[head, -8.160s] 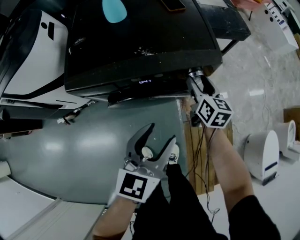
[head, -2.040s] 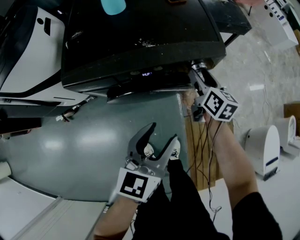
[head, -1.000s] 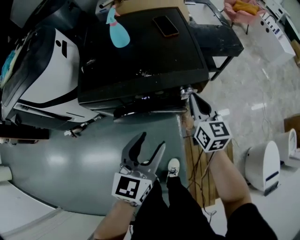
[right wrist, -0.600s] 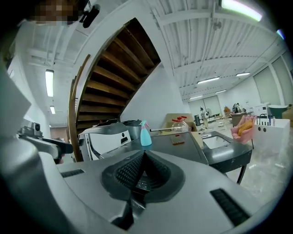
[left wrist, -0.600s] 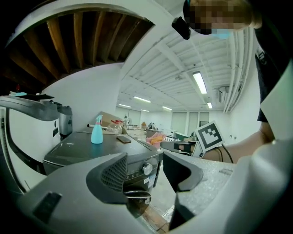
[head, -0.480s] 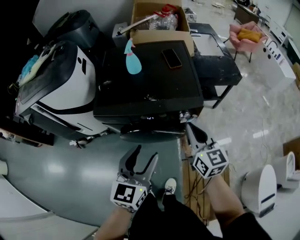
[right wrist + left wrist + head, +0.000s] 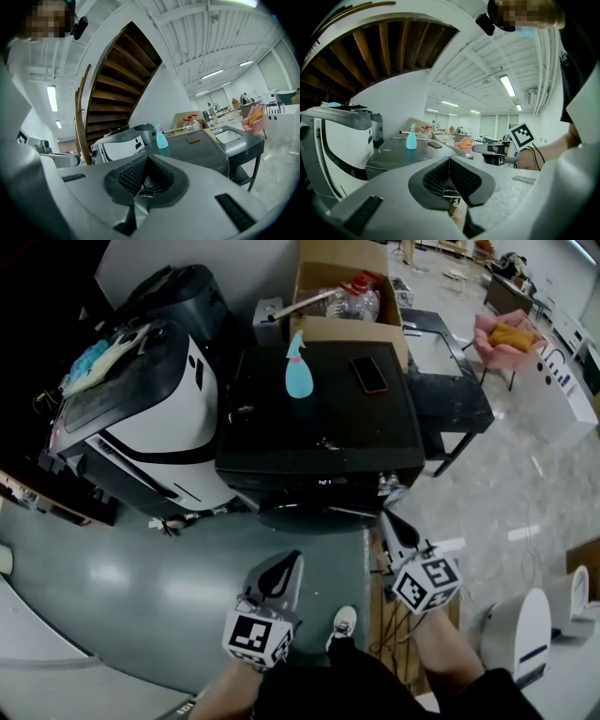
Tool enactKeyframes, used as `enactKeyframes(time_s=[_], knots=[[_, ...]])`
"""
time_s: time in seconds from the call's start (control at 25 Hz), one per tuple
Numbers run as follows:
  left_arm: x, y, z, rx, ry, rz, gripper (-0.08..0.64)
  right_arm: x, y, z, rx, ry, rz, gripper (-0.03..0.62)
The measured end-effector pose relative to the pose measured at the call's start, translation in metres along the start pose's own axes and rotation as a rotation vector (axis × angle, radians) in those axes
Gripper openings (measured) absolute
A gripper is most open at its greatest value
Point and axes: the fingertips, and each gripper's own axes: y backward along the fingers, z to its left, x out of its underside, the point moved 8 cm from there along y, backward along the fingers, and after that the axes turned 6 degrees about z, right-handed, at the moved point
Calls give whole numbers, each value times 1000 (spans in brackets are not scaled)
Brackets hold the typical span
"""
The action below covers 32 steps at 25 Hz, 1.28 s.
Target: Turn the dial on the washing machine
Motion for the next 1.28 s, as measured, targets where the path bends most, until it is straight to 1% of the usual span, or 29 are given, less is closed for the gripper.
enactKeyframes(time_s=[0.12,0.2,0.36,0.48,0.6,0.72,0.88,1.04,1.28], knots=[[8,19,9,19,7,52,5,11,0,26,5,18,18,-3],[14,34,18,41,4,63,5,18,2,48,20,31,27,-2],[29,70,44,88,-5,28,5,34,11,94,56,36,17,-2],[37,98,63,117,9,23,5,44,22,131,94,39,3,-3],[45,127,74,162,15,16,5,54,38,165,133,48,-13,-3],[55,157,79,216,-3,19,5,66,56,201,169,48,-29,-3],[64,186,81,277,-22,23,5,78,80,242,212,50,-59,-3],[67,208,75,325,-37,13,5,88,105,274,245,56,-66,-3],[66,231,51,375,-54,-8,5,89,142,300,273,72,-82,-2]])
